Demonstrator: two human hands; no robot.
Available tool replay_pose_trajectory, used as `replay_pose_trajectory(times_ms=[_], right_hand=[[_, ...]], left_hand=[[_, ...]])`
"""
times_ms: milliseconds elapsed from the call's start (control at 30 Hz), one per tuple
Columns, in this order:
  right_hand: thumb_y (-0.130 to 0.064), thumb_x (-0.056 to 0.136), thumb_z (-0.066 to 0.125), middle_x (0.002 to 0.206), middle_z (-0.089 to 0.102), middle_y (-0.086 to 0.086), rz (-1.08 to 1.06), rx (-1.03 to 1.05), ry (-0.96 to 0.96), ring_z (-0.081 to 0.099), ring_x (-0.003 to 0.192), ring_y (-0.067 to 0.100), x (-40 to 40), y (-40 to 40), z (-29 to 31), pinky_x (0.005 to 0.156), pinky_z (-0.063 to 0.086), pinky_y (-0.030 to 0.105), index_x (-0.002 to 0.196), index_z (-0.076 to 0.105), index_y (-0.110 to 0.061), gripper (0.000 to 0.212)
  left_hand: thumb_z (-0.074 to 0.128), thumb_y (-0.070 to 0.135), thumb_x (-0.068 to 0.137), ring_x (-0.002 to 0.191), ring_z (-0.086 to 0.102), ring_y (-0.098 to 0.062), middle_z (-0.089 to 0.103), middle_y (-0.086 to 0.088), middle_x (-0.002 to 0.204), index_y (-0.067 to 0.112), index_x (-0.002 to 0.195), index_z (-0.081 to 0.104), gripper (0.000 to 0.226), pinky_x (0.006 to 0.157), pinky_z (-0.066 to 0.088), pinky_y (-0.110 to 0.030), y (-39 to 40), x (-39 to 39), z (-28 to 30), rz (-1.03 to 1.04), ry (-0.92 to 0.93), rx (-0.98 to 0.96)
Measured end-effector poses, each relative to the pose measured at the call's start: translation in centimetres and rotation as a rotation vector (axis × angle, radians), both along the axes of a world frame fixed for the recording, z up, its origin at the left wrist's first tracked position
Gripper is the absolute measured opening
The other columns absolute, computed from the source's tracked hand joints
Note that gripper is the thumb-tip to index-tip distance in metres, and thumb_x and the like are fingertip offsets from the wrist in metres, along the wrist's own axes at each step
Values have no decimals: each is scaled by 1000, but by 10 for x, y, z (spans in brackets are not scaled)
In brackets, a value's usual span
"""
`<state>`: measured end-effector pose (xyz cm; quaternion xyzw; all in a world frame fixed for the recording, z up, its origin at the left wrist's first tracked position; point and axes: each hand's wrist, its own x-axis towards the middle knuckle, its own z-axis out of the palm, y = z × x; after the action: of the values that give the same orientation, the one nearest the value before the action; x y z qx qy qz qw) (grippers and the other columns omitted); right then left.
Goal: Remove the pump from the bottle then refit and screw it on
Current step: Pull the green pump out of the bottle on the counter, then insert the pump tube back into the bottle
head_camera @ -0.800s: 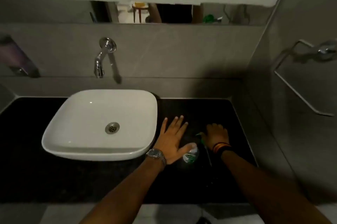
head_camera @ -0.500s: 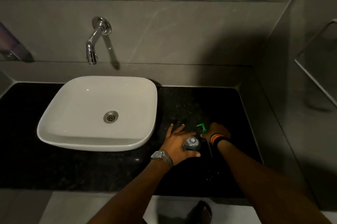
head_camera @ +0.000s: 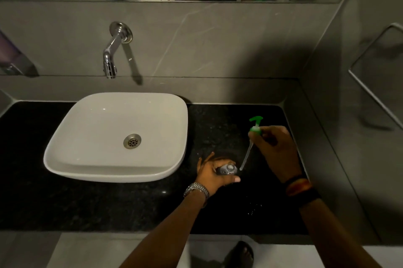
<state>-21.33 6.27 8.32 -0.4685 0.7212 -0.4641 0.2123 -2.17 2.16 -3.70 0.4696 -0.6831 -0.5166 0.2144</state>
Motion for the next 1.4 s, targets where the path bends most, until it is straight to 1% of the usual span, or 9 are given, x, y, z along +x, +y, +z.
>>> replay_pose_trajectory(times_ms=[167, 333, 467, 633, 767, 833, 1033, 1300, 1400], right_hand=[[-49, 78, 72, 112, 52, -17, 16, -130, -87, 56, 103, 2, 23, 31, 13, 82, 48, 20, 98, 65, -48, 21], [-44, 76, 75, 111, 50, -6, 28, -85, -114, 54, 98, -9, 40, 26, -15, 78, 48, 8, 99, 69, -25, 31], [-32, 77, 80, 115, 48, -3, 55, -4, -51, 57, 106, 8, 44, 32, -44, 89, 49, 23, 101, 70, -21, 28], [-27, 71, 86, 113, 49, -4, 52, 77, 167, 57, 104, 15, 50, 42, -74, 83, 40, 3, 98, 70, -17, 33], [-34, 67, 87, 115, 54, 3, 14, 124, 339, 56, 106, 23, 49, 32, -66, 90, 53, 39, 88, 67, -17, 34], [-32, 66, 87, 120, 55, 5, 55, 148, 352, 56, 110, 24, 51, 28, -60, 93, 52, 46, 87, 67, -18, 32], [-41, 63, 86, 119, 56, -1, 122, 242, 325, 58, 109, 21, 42, 31, -57, 94, 50, 46, 79, 64, -24, 32], [-44, 65, 79, 117, 54, -1, 22, 443, 272, 55, 113, 24, 60, 22, -59, 100, 42, 45, 75, 55, -34, 28], [-44, 64, 81, 129, 51, -2, 42, 381, 232, 50, 122, 23, 56, 28, -63, 104, 43, 47, 100, 65, -36, 40]], left_hand=[[85, 59, 57, 145, 20, -7, 60, 32, 126, 49, 102, 72, 47, 118, -13, -49, 0, 1, 1, -23, 9, 21], [81, 70, 55, 149, 18, -11, 55, 32, 133, 54, 107, 68, 56, 117, -15, -52, -2, 2, -1, -60, -47, -48], [77, 74, 56, 149, 15, -12, 52, 36, 134, 62, 112, 62, 59, 117, -14, -54, -3, 1, -5, -73, -110, -148], [68, 73, 55, 146, 12, -5, 49, 36, 130, 60, 107, 63, 54, 117, -15, -47, -5, 0, -10, -52, -134, -242], [67, 75, 59, 141, 6, 0, 47, 32, 136, 54, 119, 62, 64, 117, -16, -47, -8, 3, -11, -104, -165, -267], [67, 76, 58, 141, 5, 1, 45, 35, 135, 53, 117, 64, 64, 116, -18, -45, -9, 4, -12, -113, -158, -258], [68, 76, 57, 143, 4, -1, 47, 22, 147, 49, 114, 67, 63, 115, -20, -43, -9, 4, -11, -113, -169, -257], [77, 45, 78, 152, 4, -16, 39, 13, 156, 39, 122, 68, 45, 116, -17, -46, -11, 3, -4, -132, -250, -303], [78, 46, 78, 152, 3, -15, 38, 13, 156, 40, 123, 67, 46, 117, -18, -48, -11, 4, -4, -143, -246, -289]])
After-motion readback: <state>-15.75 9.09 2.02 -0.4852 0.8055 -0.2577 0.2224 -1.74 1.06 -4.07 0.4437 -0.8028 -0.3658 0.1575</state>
